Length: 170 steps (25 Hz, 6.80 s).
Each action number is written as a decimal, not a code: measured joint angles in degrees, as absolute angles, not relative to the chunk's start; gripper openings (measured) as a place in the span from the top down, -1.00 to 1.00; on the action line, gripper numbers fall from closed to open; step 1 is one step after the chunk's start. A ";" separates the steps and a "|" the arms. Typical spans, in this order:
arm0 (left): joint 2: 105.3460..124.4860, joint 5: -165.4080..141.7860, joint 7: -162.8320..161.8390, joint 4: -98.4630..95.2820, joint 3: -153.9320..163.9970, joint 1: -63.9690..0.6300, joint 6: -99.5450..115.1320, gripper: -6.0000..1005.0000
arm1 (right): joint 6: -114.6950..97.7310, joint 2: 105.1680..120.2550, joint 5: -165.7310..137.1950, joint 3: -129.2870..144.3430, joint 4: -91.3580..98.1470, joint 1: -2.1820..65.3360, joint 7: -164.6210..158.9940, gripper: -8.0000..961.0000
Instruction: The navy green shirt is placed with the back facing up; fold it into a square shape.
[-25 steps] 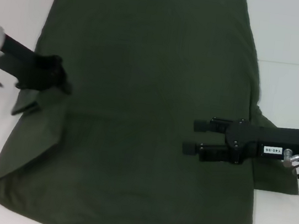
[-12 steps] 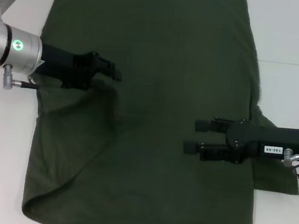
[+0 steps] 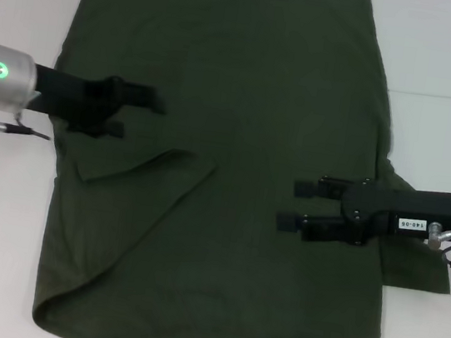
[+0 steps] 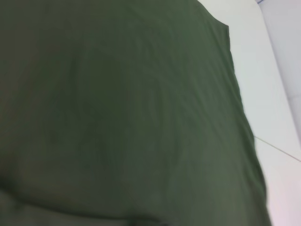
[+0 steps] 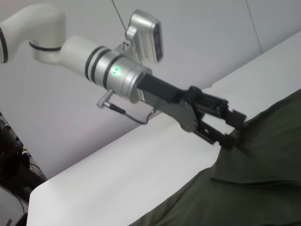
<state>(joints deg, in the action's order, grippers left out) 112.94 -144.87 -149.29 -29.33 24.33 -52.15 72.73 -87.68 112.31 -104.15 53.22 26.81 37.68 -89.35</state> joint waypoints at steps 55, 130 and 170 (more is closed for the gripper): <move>115.52 -133.66 -145.87 -23.47 27.31 -46.44 55.10 -0.81 | -87.80 112.14 -104.15 53.25 26.68 36.44 -89.26 -0.66; 116.07 -121.61 -77.72 -35.33 23.49 -30.14 103.28 -0.81 | -87.25 103.22 -144.22 36.86 32.23 40.50 -144.93 -0.60; 116.19 -121.28 -77.69 -35.33 23.38 -30.32 102.30 -0.80 | -81.97 105.24 -144.40 36.91 28.54 41.22 -142.02 -0.08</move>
